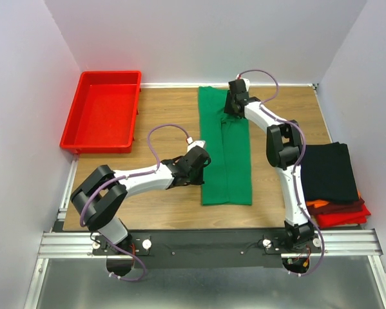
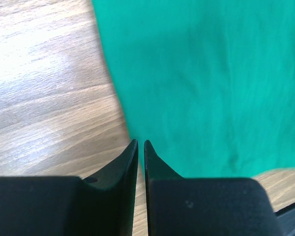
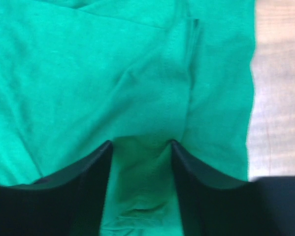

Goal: Fold and stack the t-shirts
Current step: Fold the tshirt

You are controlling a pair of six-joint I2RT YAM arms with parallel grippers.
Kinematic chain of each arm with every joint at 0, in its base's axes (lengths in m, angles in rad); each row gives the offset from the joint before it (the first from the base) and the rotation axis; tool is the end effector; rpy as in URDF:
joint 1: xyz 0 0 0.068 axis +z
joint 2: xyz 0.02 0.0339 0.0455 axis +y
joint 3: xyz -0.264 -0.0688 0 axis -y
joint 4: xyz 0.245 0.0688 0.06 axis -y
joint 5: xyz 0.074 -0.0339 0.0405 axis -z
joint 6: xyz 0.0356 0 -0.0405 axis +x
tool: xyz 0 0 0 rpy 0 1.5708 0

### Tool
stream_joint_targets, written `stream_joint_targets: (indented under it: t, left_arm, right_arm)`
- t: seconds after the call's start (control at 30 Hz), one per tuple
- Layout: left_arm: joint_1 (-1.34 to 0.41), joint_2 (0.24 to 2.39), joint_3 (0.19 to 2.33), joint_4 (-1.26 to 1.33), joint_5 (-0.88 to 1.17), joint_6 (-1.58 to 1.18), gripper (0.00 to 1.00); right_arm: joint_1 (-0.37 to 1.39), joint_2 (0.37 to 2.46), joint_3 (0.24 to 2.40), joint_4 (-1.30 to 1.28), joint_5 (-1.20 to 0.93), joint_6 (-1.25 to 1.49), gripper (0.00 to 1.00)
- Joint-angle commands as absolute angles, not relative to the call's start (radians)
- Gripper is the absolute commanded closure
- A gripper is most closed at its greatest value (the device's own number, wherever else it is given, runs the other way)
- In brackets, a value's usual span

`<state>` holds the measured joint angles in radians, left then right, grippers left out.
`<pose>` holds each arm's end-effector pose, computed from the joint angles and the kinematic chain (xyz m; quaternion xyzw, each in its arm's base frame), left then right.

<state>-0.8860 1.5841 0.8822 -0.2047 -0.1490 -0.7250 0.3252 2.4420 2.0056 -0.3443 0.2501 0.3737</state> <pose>0.2044 -0.2419 0.1791 0.0516 0.9416 -0.1857 0.2760 0.5206 0.1662 0.1580 0.0702 0.9143 0.0226 0.3982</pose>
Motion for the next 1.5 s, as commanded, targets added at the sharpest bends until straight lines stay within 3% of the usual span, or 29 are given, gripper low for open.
stream_joint_targets:
  t: [0.0,0.03,0.2,0.4,0.5,0.63,0.9,1.13,1.47]
  left_arm:
    - [-0.891,1.577,0.888,-0.195,-0.173,-0.707,0.82]
    - [-0.893,1.572,0.890,-0.196,-0.172,-0.707,0.80]
    - [-0.891,1.549,0.891,-0.190,-0.170,-0.700,0.73]
    - [-0.893,1.522,0.871,-0.160,-0.109,-0.664,0.64]
    - [-0.893,1.494,0.851,-0.152,-0.089,-0.652,0.61]
    - [-0.896,1.468,0.825,-0.156,-0.066,-0.644,0.61]
    - [-0.920,1.457,0.767,-0.138,-0.012,-0.644,0.61]
    - [-0.942,1.474,0.776,-0.133,-0.005,-0.629,0.62]
    - [-0.957,1.497,0.784,-0.158,-0.020,-0.623,0.62]
  right_arm:
    - [0.310,2.511,2.063,-0.370,0.232,0.333,0.37]
    - [0.311,2.499,2.057,-0.368,0.226,0.334,0.30]
    - [0.310,2.366,2.005,-0.370,0.216,0.331,0.18]
    - [0.311,2.153,1.867,-0.390,0.207,0.388,0.16]
    - [0.314,2.001,1.691,-0.391,0.164,0.455,0.19]
    - [0.334,1.785,1.416,-0.390,0.127,0.544,0.36]
    - [0.529,1.464,0.924,-0.361,0.135,0.661,0.39]
    - [0.629,1.304,0.764,-0.370,0.098,0.745,0.42]
    - [0.775,1.293,0.667,-0.383,0.086,0.842,0.47]
